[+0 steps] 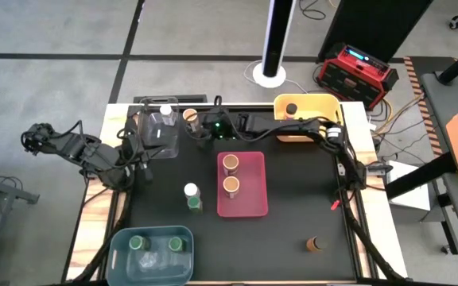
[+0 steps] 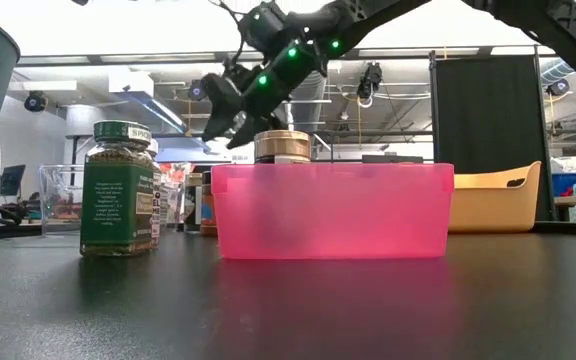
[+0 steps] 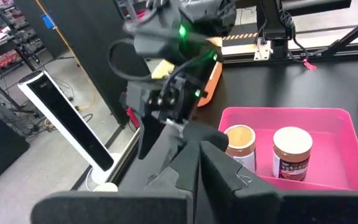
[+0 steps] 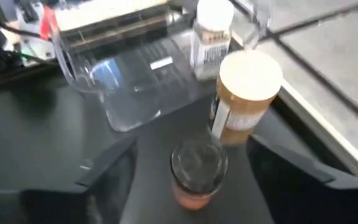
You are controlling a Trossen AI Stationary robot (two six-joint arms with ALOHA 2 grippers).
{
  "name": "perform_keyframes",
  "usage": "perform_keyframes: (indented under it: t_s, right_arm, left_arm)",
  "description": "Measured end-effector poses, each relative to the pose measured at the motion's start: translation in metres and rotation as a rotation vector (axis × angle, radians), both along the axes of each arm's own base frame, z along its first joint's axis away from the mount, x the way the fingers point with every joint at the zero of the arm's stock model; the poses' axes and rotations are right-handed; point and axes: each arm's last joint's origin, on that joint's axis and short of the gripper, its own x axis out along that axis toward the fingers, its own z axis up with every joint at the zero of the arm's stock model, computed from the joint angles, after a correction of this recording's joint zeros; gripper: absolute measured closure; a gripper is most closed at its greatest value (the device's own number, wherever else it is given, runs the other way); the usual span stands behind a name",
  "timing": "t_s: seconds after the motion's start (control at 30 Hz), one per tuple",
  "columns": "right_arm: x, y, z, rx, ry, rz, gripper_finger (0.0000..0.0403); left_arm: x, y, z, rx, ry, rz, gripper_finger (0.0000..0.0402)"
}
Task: Sort spices by type
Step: Put the top orange seasoning bottle into the yellow bin
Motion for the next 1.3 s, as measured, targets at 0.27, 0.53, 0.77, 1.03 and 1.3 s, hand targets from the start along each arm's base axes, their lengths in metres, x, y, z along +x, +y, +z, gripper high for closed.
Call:
perform_keyframes:
  t_s: [0.27, 0.53, 0.77, 1.03, 1.3]
  right_arm:
    - [0.014, -0.003, -0.016, 0.04, -0.006, -0.038, 0.0032]
    - [0.022, -0.006, -0.024, 0.016, 0.005, -0.084, 0.003]
    - [0.021, -0.008, -0.027, 0.019, 0.009, -0.123, 0.0029]
    - [0.025, -0.009, -0.05, 0.025, 0.059, -0.117, 0.0029]
    - [0.026, -0.009, -0.053, 0.025, 0.064, -0.118, 0.0029]
  left_arm:
    - [0.0, 0.0, -0.001, 0.007, 0.008, -0.002, 0.0402]
    - [0.0, 0.0, -0.005, 0.016, 0.03, -0.002, 0.0402]
    - [0.001, 0.0, -0.008, 0.021, 0.042, -0.002, 0.0402]
    - [0.001, 0.0, -0.009, 0.022, 0.044, -0.002, 0.0402]
    - [0.001, 0.0, -0.01, 0.023, 0.045, -0.002, 0.0402]
